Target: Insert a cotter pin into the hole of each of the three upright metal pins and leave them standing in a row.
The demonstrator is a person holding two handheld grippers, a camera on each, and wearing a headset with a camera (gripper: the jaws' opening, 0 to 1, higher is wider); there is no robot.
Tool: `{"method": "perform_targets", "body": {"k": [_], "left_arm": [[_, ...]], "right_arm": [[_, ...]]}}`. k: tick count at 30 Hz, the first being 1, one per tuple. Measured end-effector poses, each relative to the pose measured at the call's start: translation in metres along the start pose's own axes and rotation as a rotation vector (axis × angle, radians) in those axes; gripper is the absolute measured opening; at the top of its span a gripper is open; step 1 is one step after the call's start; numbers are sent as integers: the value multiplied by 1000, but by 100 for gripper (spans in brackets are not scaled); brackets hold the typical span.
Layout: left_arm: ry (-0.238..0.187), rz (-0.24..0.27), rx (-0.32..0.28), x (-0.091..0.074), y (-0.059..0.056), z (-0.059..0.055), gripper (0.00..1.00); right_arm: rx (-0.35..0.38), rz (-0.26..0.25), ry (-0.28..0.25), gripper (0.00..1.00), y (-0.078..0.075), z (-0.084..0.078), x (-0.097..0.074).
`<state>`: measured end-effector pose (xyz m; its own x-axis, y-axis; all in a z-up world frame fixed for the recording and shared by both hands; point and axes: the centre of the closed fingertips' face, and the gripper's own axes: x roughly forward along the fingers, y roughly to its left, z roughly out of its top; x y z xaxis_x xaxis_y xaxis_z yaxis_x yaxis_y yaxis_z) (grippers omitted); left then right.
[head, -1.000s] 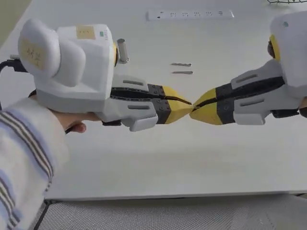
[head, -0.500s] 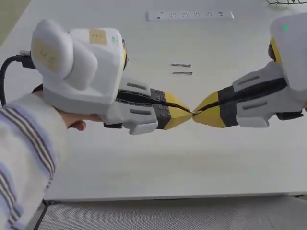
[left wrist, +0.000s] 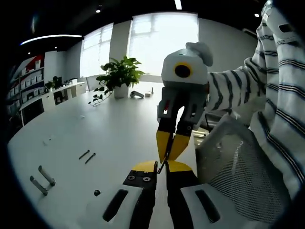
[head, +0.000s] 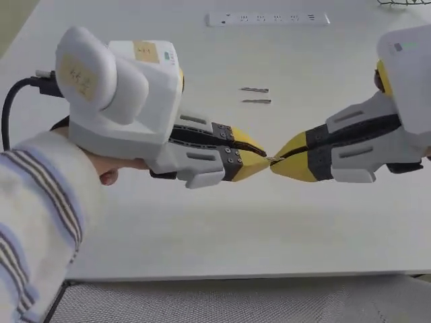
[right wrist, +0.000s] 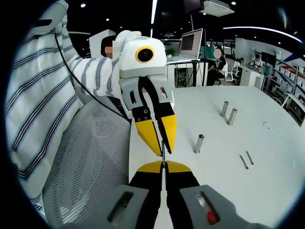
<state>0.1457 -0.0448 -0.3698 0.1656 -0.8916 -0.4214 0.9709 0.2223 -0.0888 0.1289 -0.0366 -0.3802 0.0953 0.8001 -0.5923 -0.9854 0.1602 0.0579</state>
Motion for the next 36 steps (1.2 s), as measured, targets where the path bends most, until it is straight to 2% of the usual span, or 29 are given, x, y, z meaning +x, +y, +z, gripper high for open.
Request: {"method": "perform_targets", "body": {"k": [6, 10, 13, 15, 16, 18, 19, 20, 22, 26, 33, 36], "left_arm": [[4, 40, -12, -1, 13, -3, 9], [28, 94, -28, -5, 26, -10, 17], [59, 175, -18, -13, 48, -19, 20], [45, 239, -40, -17, 65, -21, 27], [47, 246, -44, -19, 69, -23, 28], [61, 263, -34, -22, 77, -26, 24], [83, 272, -19, -23, 82, -30, 20], [94, 271, -24, -23, 83, -33, 15], [102, 273, -32, -23, 90, -37, 13], [148, 272, -23, -21, 98, -48, 17], [180, 238, -22, -12, 104, -59, 13], [188, 239, -23, -11, 107, -61, 17]], "right_arm": [[10, -13, -1, 0, -10, 0, 5], [11, -32, 10, 0, -24, -5, 6], [23, -55, 27, 0, -35, -12, 8], [29, -61, 34, 0, -40, -15, 9], [30, -71, 41, 0, -45, -17, 11], [29, -83, 52, 0, -52, -20, 13], [30, -89, 55, 0, -55, -21, 15], [32, -92, 59, 0, -59, -22, 17], [34, -97, 63, 0, -64, -24, 20], [37, -101, 76, 0, -74, -25, 30], [32, -86, 110, 0, -83, -30, 46], [27, -75, 119, 0, -88, -31, 50]]}}
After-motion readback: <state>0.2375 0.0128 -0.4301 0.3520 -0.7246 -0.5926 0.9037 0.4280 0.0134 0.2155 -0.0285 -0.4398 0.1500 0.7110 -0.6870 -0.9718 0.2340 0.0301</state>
